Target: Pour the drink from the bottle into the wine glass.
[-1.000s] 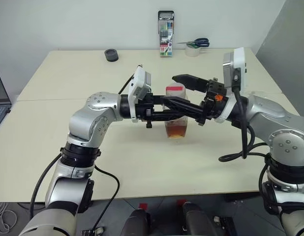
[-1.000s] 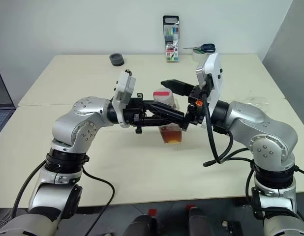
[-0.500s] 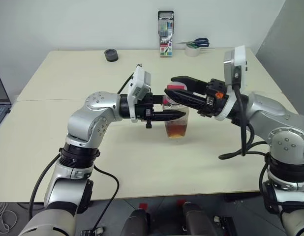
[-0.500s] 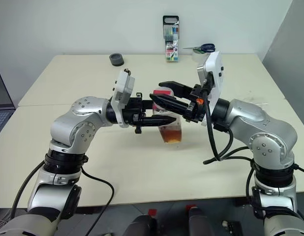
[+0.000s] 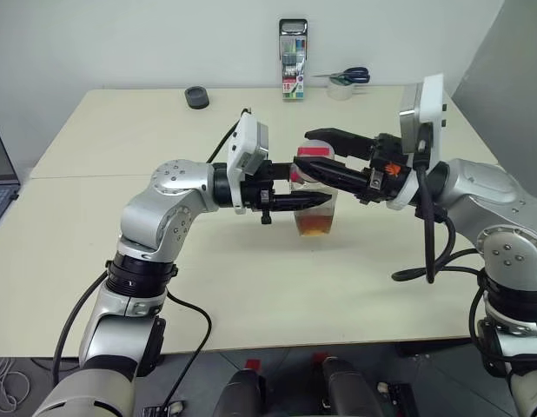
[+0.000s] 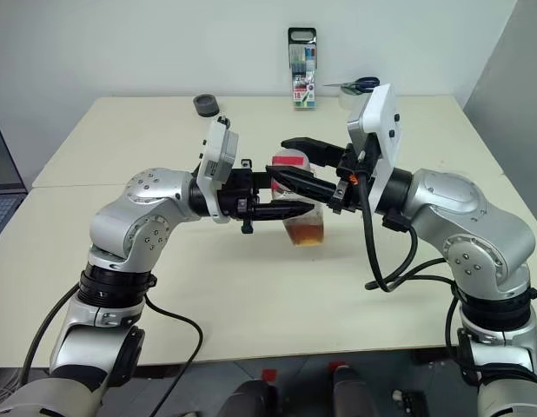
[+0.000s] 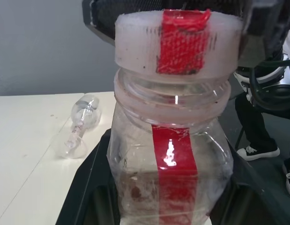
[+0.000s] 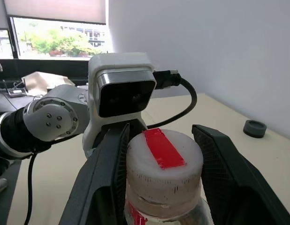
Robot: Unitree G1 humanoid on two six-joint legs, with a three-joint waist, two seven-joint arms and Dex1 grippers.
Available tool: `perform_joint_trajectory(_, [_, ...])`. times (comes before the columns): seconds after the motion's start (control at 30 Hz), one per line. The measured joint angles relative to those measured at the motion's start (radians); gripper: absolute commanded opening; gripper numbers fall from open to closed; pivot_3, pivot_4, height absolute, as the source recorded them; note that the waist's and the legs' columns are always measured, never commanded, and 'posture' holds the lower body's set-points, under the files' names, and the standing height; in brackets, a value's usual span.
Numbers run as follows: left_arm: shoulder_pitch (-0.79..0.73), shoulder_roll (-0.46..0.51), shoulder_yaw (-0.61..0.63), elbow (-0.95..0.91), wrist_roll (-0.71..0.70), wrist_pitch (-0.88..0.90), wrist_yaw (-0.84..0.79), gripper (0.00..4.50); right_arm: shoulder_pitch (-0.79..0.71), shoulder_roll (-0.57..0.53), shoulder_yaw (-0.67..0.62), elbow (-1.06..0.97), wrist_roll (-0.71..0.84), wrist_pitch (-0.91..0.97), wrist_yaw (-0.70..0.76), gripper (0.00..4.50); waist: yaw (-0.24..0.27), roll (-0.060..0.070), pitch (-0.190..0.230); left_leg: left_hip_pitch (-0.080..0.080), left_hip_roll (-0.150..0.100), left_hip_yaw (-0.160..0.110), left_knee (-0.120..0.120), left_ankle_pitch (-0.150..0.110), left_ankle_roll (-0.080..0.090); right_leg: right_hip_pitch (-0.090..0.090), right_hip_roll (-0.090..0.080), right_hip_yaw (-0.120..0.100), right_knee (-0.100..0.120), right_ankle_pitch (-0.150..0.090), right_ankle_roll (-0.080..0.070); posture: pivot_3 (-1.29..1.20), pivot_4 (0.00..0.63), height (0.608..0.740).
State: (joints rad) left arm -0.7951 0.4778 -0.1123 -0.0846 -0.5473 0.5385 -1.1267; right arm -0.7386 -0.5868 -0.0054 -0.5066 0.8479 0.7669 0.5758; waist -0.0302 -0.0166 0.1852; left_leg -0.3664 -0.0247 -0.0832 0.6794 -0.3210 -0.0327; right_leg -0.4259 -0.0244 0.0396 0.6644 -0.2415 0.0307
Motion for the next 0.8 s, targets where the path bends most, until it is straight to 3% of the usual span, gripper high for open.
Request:
perform_joint_trajectory(0.1, [-0.001, 0.001, 0.004, 0.013, -0.001, 0.002, 0.000, 1.87, -0.010, 0.036, -0.018, 0.023, 0.064, 0.061, -0.065, 1.79, -0.002, 0.000, 0.000, 0.000, 0.000, 0.000, 0.000, 0.000, 0.000, 0.000, 0.000, 0.000, 0.000, 0.000, 0.000, 0.00, 0.150, 0.740])
perform_joint_trajectory(0.2, [-0.002, 0.004, 0.012, 0.021, -0.003, 0.006, -0.009, 1.87, -0.069, 0.122, -0.118, 0.103, 0.251, 0.141, -0.256, 1.79, -0.001, 0.000, 0.000, 0.000, 0.000, 0.000, 0.000, 0.000, 0.000, 0.000, 0.000, 0.001, 0.001, 0.000, 0.000, 0.00, 0.150, 0.740])
perform_joint_trajectory(0.3, [0.008, 0.003, -0.001, 0.021, -0.002, 0.008, -0.023, 1.87, -0.128, 0.138, -0.233, 0.147, 0.424, 0.155, -0.430, 1.79, 0.003, 0.000, 0.000, -0.001, 0.000, -0.001, 0.000, 0.000, 0.000, 0.000, -0.001, 0.000, -0.001, 0.000, 0.000, 0.00, 0.150, 0.740])
perform_joint_trajectory(0.4, [0.008, 0.003, -0.001, 0.020, -0.002, 0.008, -0.022, 1.87, -0.114, 0.122, -0.240, 0.146, 0.471, 0.168, -0.493, 1.79, 0.003, 0.000, 0.000, -0.001, 0.000, 0.000, 0.000, 0.000, 0.000, 0.000, -0.001, 0.000, -0.001, 0.000, 0.000, 0.00, 0.150, 0.740])
perform_joint_trajectory(0.53, [0.009, 0.005, 0.000, 0.020, -0.002, 0.008, -0.022, 1.87, -0.048, -0.006, -0.158, 0.088, 0.266, 0.118, -0.406, 1.79, 0.002, 0.000, 0.000, -0.001, 0.000, 0.001, 0.000, -0.001, 0.002, 0.000, 0.001, 0.000, -0.001, 0.000, 0.000, 0.00, 0.150, 0.740])
perform_joint_trajectory(0.67, [0.011, 0.006, 0.000, 0.015, -0.002, 0.011, -0.019, 1.87, 0.164, -0.082, -0.065, 0.045, -0.042, -0.030, -0.370, 1.79, 0.003, -0.001, 0.000, -0.001, 0.000, 0.001, 0.000, -0.001, 0.002, 0.001, 0.002, -0.001, -0.001, 0.000, 0.000, 0.00, 0.150, 0.740])
perform_joint_trajectory(0.8, [0.022, 0.011, 0.001, 0.015, -0.002, 0.023, -0.018, 1.87, 0.410, -0.045, -0.031, 0.118, -0.273, -0.110, -0.436, 1.79, 0.003, -0.001, 0.000, -0.001, -0.001, 0.002, 0.000, 0.000, 0.000, 0.000, 0.002, 0.001, 0.000, 0.000, 0.000, 0.00, 0.150, 0.740])
